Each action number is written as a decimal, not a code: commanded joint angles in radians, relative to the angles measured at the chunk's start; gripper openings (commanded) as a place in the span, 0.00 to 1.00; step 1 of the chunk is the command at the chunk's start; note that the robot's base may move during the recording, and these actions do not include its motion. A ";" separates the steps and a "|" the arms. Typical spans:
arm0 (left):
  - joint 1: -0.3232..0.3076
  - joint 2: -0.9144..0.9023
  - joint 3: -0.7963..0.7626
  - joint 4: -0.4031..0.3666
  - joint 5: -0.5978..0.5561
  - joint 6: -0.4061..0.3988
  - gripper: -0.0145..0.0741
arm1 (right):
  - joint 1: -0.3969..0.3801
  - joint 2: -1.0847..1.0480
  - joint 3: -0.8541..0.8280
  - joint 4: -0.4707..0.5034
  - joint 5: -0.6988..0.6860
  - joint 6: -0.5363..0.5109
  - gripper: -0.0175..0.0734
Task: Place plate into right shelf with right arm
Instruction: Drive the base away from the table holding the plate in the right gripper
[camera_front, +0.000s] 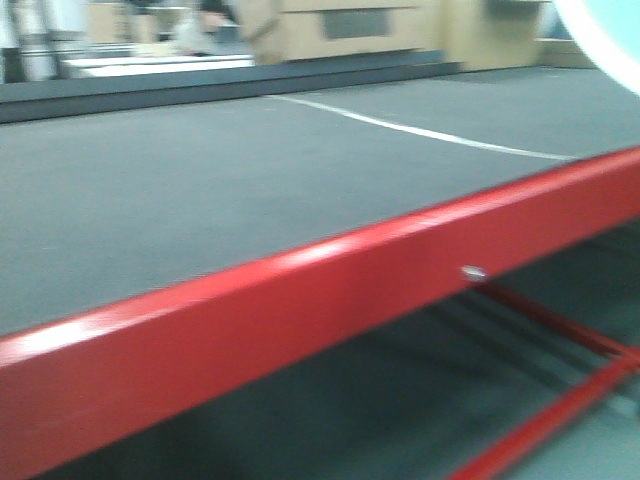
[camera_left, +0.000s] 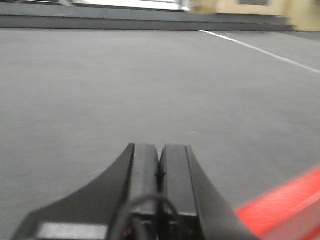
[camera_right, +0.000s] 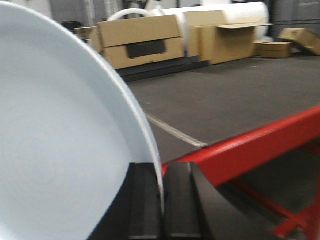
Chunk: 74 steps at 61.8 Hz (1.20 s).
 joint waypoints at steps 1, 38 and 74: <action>-0.002 -0.010 0.010 -0.008 -0.090 -0.007 0.02 | -0.006 0.006 -0.032 0.002 -0.095 -0.005 0.26; -0.002 -0.010 0.010 -0.008 -0.090 -0.007 0.02 | -0.006 0.006 -0.032 0.002 -0.095 -0.005 0.26; -0.002 -0.010 0.010 -0.008 -0.090 -0.007 0.02 | -0.006 0.006 -0.032 0.002 -0.095 -0.005 0.26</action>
